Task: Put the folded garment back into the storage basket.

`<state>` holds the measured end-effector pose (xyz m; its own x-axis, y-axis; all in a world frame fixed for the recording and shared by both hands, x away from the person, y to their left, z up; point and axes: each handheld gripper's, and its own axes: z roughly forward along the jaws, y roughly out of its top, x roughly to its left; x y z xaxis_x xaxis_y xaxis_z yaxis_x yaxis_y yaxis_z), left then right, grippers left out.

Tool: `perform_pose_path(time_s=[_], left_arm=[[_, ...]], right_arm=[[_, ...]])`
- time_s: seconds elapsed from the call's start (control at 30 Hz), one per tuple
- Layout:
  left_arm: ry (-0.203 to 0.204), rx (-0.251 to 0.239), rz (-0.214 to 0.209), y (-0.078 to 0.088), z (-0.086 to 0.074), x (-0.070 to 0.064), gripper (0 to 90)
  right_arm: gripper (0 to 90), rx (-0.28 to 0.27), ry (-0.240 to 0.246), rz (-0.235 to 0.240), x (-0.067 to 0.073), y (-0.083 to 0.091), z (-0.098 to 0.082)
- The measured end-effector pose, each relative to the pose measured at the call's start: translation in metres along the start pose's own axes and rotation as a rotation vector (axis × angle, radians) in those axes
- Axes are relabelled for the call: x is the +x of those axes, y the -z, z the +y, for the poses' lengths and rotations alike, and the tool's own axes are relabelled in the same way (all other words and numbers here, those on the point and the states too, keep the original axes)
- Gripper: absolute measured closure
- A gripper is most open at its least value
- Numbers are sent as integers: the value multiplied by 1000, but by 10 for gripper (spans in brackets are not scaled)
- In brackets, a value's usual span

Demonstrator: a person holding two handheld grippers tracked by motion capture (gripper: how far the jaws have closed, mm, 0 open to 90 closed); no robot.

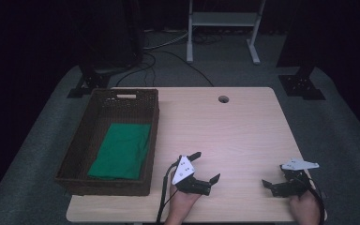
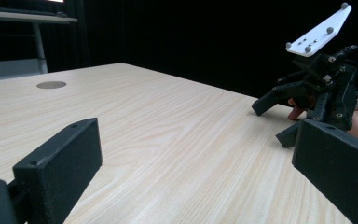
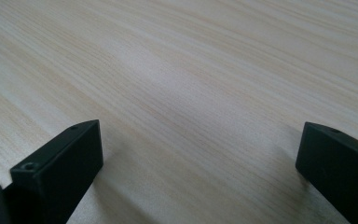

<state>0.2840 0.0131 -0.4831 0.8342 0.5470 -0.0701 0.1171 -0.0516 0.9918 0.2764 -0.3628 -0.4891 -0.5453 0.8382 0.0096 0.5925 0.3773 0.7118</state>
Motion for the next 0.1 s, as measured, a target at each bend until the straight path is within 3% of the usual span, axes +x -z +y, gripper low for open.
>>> perform_pose_path(time_s=[0.1], left_arm=[[-5, 2, 1, 0, 0, 0, 5]], right_arm=[[0, 0, 1, 0, 0, 0, 0]])
